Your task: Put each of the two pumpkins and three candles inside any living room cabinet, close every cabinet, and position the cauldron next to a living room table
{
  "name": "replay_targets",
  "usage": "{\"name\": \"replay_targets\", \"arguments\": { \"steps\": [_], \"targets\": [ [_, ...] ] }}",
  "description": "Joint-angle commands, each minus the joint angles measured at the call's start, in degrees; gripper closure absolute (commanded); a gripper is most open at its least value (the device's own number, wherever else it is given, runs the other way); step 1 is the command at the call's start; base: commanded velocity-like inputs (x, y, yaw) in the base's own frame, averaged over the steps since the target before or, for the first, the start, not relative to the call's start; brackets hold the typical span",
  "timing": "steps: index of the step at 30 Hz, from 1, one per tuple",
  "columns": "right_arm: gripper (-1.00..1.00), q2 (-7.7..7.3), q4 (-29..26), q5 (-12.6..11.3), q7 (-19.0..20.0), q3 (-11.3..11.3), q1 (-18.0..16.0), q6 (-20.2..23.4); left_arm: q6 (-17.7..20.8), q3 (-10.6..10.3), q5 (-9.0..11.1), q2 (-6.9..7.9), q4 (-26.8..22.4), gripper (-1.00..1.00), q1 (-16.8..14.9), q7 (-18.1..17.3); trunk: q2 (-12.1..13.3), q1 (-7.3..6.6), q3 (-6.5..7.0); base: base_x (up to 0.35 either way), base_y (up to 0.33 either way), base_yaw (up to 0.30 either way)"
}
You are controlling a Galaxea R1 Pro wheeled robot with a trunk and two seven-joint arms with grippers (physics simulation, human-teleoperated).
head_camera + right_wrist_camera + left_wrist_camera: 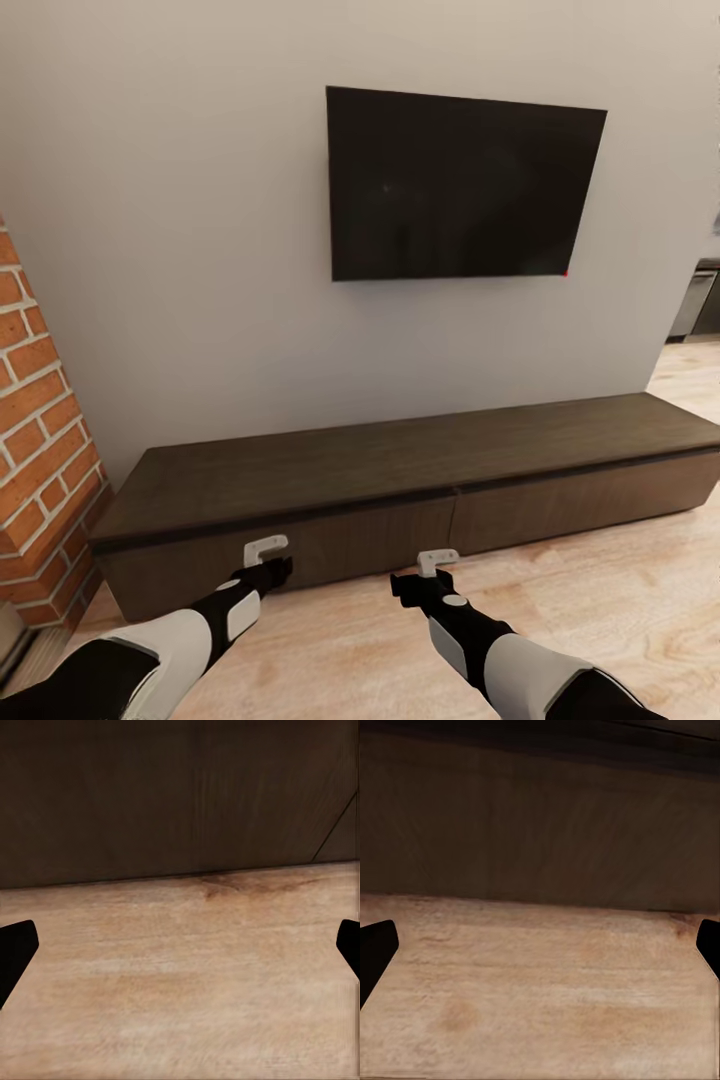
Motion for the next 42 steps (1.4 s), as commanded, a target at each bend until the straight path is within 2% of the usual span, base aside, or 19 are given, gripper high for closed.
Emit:
{"name": "replay_targets", "arguments": {
  "steps": [1,4,11,16,21,23,26,29,32,42],
  "targets": [
    [-1.0,0.0,0.1,-0.53,-0.21,0.46,-0.05,-0.17,-0.32,-0.12,0.38,0.02,0.19,-1.0,-0.07,0.1,0.39,-0.24,0.13,0.0,0.0,-0.085],
    [-1.0,-0.16,0.23,-0.63,-0.25,0.36,-0.02,0.05,-0.31,0.92,0.38,0.15,0.32,-1.0,-0.06,0.15,1.59,-0.9,0.66,0.0,0.0,-0.187],
    [-1.0,-0.31,1.61,-0.61,-0.26,0.29,-0.01,0.07,-0.02,1.19,0.35,1.03,0.42,-1.0,-0.09,0.2,4.4,-2.43,1.92,0.0,0.0,-0.282],
    [-1.0,-0.51,2.33,-0.58,-0.26,0.25,-0.01,0.23,4.16,1.26,0.35,2.59,0.33,-1.0,-0.08,0.2,6.41,-3.53,2.82,0.0,0.0,-0.296],
    [-1.0,-2.1,4.2,-0.56,-0.26,0.25,-0.01,0.36,8.72,1.06,0.18,3.45,0.35,-1.0,-0.09,0.18,8.41,-4.63,3.73,0.0,0.0,-0.296],
    [-1.0,-2.66,5.3,-0.57,-0.26,0.29,0.16,0.35,9.46,0.98,0.1,3.64,0.36,-1.0,-0.08,0.19,9.21,-5.07,4.14,0.0,0.0,-0.291],
    [-1.0,-3.95,6.97,-0.86,-0.26,0.26,3.63,-0.18,10.17,0.76,-0.45,4.71,0.44,-1.0,-0.07,0.1,10.42,-5.73,4.85,0.0,0.0,-0.233],
    [-1.0,-4.08,7.1,-0.82,-0.26,0.25,4.13,-0.21,10.19,0.75,-0.71,4.77,0.47,-1.0,-0.08,0.06,11.62,-6.39,5.58,0.0,0.0,-0.201],
    [-1.0,-4.55,7.19,-0.88,-0.2,0.23,6.26,-0.23,10.22,0.73,-1.44,4.7,0.77,-1.0,-0.06,0.02,12.82,-7.04,6.31,0.0,0.0,-0.216],
    [-1.0,-5.39,7.21,-0.97,-0.31,0.17,7.25,-0.18,10.14,0.73,-3.69,4.88,0.9,-1.0,1.92,-0.27,16.83,-9.24,8.75,0.0,0.0,-0.233]
  ]
}}
